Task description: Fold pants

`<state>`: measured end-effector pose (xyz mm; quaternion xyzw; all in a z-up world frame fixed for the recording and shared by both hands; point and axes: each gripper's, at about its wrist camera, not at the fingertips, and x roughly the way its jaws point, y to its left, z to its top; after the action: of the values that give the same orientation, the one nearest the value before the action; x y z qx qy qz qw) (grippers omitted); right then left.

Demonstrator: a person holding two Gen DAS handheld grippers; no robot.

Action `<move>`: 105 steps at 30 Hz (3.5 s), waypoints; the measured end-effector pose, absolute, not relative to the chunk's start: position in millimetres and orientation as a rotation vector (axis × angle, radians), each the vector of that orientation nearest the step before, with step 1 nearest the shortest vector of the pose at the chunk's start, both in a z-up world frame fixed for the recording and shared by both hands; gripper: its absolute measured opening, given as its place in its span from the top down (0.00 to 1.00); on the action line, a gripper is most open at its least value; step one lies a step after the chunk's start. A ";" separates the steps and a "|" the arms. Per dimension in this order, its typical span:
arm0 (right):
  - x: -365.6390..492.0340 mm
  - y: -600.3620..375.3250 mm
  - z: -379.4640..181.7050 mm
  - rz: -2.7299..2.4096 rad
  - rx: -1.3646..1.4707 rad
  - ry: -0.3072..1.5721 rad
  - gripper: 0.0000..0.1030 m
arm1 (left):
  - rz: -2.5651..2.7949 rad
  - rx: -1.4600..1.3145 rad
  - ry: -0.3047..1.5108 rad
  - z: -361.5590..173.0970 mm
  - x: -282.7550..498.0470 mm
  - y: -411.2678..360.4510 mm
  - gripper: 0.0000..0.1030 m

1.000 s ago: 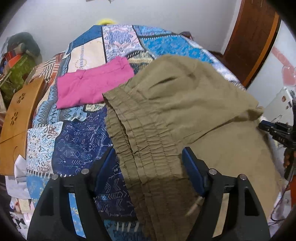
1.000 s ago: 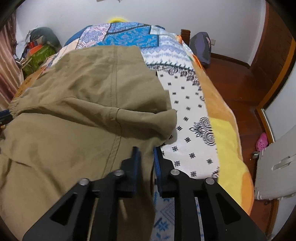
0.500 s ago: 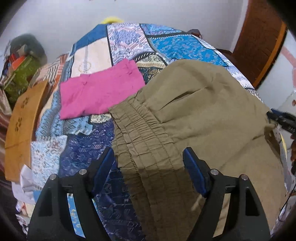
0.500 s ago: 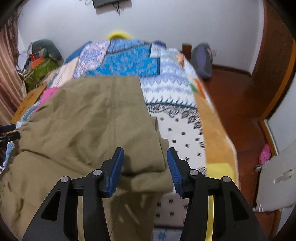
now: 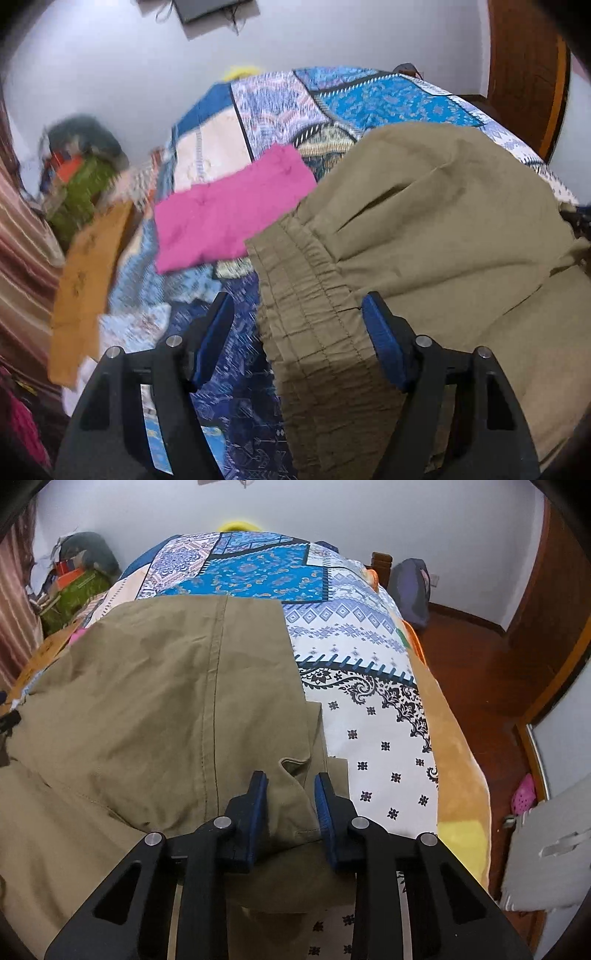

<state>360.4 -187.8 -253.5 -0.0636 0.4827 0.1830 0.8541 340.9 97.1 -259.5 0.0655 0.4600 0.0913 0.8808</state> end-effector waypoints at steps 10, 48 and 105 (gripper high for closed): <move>355.1 -186.5 -230.3 0.399 -0.155 1.037 0.71 | 0.088 -0.142 0.999 -239.8 332.4 142.7 0.23; 503.4 -93.6 -252.2 0.498 -0.203 1.022 0.51 | 0.110 -0.094 1.065 -293.2 432.3 173.5 0.13; 244.1 -205.1 -102.4 0.397 -0.066 0.693 0.90 | 0.038 0.133 0.740 -138.3 214.6 84.5 0.57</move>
<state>244.1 -205.1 -102.4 -0.0319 0.3374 0.1934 0.9207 214.6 84.5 -138.3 0.0649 0.3612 0.0186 0.9300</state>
